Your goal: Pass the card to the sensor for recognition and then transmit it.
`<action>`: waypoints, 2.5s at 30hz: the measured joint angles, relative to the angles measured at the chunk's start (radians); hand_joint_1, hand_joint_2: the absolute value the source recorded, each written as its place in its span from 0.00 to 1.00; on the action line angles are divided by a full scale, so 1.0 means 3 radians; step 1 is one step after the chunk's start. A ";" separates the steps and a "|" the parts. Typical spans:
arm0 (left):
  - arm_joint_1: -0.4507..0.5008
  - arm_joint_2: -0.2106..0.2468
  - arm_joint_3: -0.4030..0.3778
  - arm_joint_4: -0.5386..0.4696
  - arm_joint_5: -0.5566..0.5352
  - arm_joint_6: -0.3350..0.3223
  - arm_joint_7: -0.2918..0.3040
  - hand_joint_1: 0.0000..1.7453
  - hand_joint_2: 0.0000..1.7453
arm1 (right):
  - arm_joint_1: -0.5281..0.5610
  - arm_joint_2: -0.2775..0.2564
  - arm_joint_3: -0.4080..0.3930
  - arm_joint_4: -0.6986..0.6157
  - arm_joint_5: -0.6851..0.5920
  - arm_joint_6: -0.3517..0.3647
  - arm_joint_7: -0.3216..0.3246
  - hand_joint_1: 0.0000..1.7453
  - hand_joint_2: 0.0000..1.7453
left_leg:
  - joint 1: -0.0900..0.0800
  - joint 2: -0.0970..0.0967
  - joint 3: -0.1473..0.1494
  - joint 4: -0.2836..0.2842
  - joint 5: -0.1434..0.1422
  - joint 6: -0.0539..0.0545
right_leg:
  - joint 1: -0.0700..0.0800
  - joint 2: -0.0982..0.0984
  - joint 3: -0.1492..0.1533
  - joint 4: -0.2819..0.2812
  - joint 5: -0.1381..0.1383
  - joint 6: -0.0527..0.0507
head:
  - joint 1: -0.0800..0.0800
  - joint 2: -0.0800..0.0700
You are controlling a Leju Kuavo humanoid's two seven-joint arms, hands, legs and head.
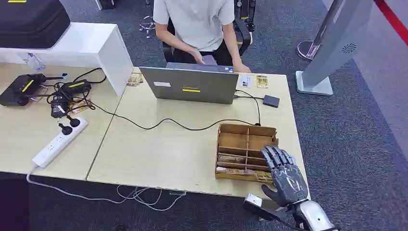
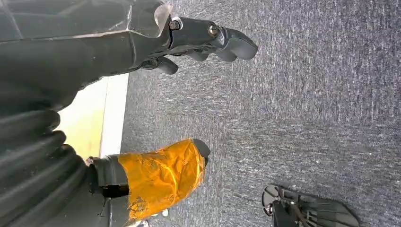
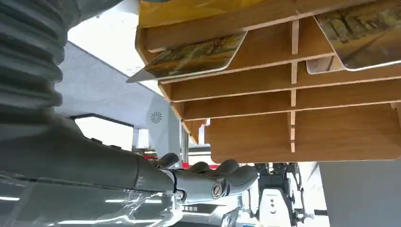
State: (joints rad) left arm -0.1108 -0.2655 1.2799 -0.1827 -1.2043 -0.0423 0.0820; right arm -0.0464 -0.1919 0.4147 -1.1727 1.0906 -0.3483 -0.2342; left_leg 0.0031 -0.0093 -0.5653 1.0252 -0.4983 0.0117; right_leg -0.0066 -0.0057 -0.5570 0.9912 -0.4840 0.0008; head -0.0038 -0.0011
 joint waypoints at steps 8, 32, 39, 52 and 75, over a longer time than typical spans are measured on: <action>0.0000 0.0000 0.0006 0.0000 0.0000 0.0000 0.0000 0.00 1.00 | 0.0001 0.0001 -0.0001 -0.0001 0.0000 0.0003 0.0000 1.00 1.00 | 0.0000 0.0000 0.0000 0.0000 0.0000 0.0000 | 0.0000 0.0000 0.0000 0.0000 0.0000 0.0000 | 0.0000 0.0000; 0.0000 0.0001 0.0037 0.0000 0.0000 0.0000 0.0000 0.00 1.00 | 0.0003 0.0005 -0.0001 -0.0001 -0.0006 0.0017 -0.0015 1.00 1.00 | 0.0000 0.0000 0.0000 0.0000 0.0000 0.0000 | 0.0000 0.0000 0.0000 0.0000 0.0000 0.0000 | 0.0000 0.0000; 0.0000 0.0001 0.0038 0.0000 0.0000 0.0000 0.0000 0.00 1.00 | 0.0003 0.0008 -0.0001 -0.0001 -0.0013 0.0015 -0.0027 1.00 1.00 | 0.0000 0.0000 0.0000 0.0000 0.0000 0.0000 | 0.0000 0.0000 0.0000 0.0000 0.0000 0.0000 | 0.0000 0.0000; 0.0000 0.0001 0.0019 0.0000 -0.0235 -0.0011 -0.0048 0.00 1.00 | -0.0575 0.0175 0.0067 0.0001 -0.0262 0.0227 -0.0189 1.00 1.00 | 0.0000 0.0033 -0.0004 0.0000 0.0003 0.0000 | -0.0001 0.0031 -0.0009 0.0010 0.0015 -0.0005 | -0.0001 0.0000; -0.0070 -0.0098 -0.0261 0.0001 -0.0594 -0.0118 0.0022 0.00 1.00 | -0.3649 0.1334 0.0135 0.1891 -0.0393 0.0664 0.0890 1.00 1.00 | 0.0001 0.0021 -0.0015 0.0001 0.0036 -0.0009 | 0.0000 0.0024 -0.0025 0.0015 0.0032 -0.0008 | 0.0001 0.0000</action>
State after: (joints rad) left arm -0.1319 -0.2949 1.2016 -0.1823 -1.3825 -0.0778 0.0885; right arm -1.1411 0.2083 0.4551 -0.6053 0.9728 -0.1492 0.0329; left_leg 0.0035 -0.0029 -0.5700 1.0257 -0.4876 0.0090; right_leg -0.0066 0.0015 -0.5646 0.9956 -0.4744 -0.0017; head -0.0034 -0.0011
